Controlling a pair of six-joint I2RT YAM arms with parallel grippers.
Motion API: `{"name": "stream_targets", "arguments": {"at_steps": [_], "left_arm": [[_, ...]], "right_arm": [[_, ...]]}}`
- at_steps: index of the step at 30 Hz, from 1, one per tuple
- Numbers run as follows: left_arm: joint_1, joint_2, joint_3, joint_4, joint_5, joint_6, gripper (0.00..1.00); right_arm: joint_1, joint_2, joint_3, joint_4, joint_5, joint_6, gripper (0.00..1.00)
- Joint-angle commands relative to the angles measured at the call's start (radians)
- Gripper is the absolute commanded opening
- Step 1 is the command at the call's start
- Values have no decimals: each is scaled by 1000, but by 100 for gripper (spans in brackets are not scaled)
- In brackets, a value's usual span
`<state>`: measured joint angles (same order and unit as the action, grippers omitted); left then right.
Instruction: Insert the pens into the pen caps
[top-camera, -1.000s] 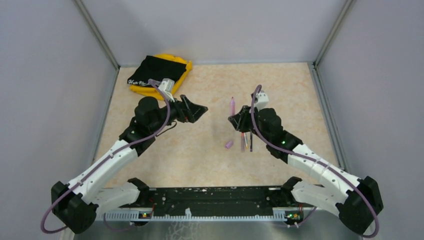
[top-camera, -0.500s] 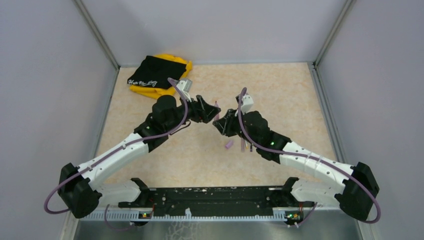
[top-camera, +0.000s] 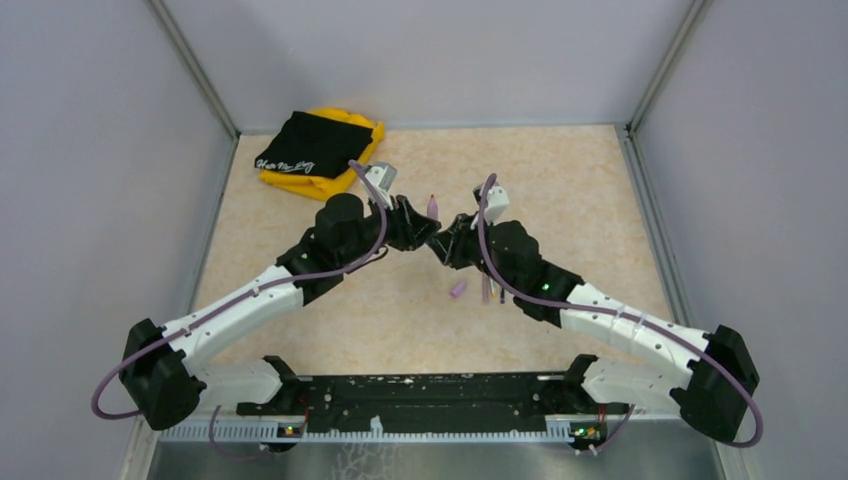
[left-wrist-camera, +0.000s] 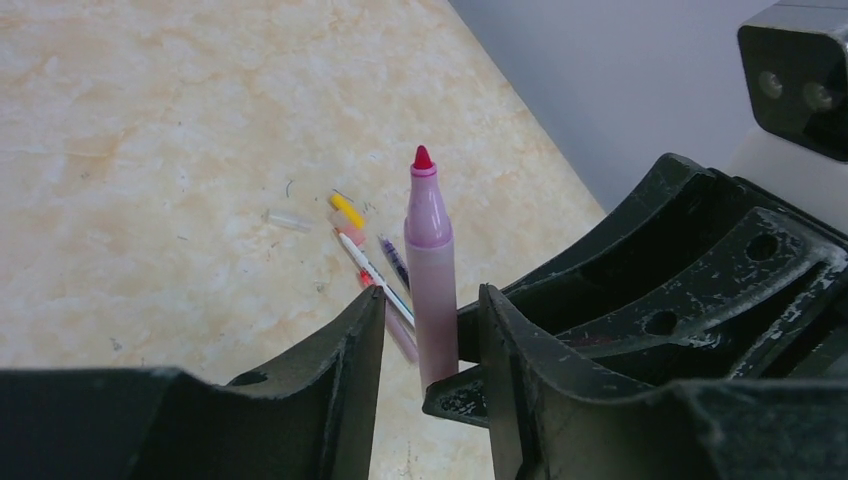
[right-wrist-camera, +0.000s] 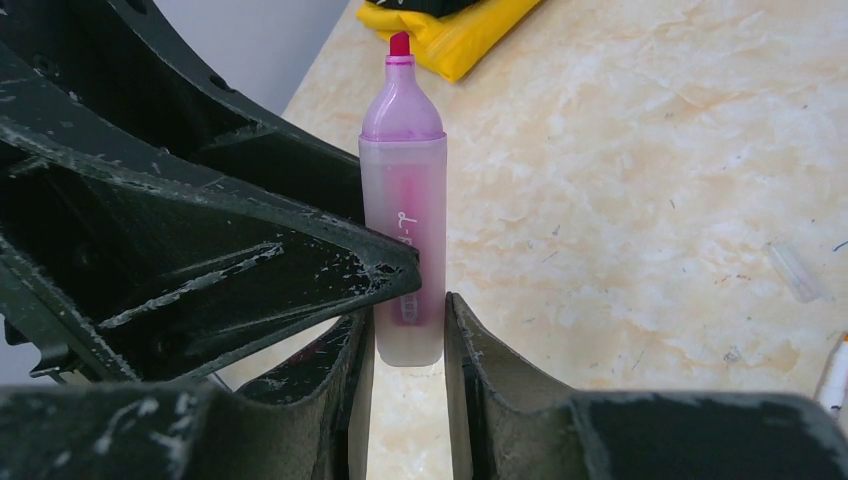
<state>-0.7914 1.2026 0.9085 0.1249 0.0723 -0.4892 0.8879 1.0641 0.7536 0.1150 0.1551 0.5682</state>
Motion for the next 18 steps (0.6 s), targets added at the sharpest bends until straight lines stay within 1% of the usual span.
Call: {"name": "stream_targets", "arguments": {"at_steps": [1,3,4,5,7,10,14,18], "left_arm": [[-8,1,12,21,20,2,43],[-10,3,12,21,37,-4,38],[-10,3,12,19,42,-7,34],[-10,3,11,20,47,-9,27],[-9,1,11,20,49,-10,17],[-9,-4,9,27,34,-10,9],[-9,-5,27,15,14,1,5],[-9,-16,39,13,12,-2,5]], "right_arm": [[9,-38,36,86,33,-39,25],[10,-41,38,90,34,-47,26],[10,-42,38,94,32,-49,26],[10,-46,34,99,30,-51,27],[10,-52,23,112,24,-50,29],[10,-67,8,123,10,-57,35],[9,-87,-1,84,24,-57,54],[9,-98,-16,63,30,-43,63]]}}
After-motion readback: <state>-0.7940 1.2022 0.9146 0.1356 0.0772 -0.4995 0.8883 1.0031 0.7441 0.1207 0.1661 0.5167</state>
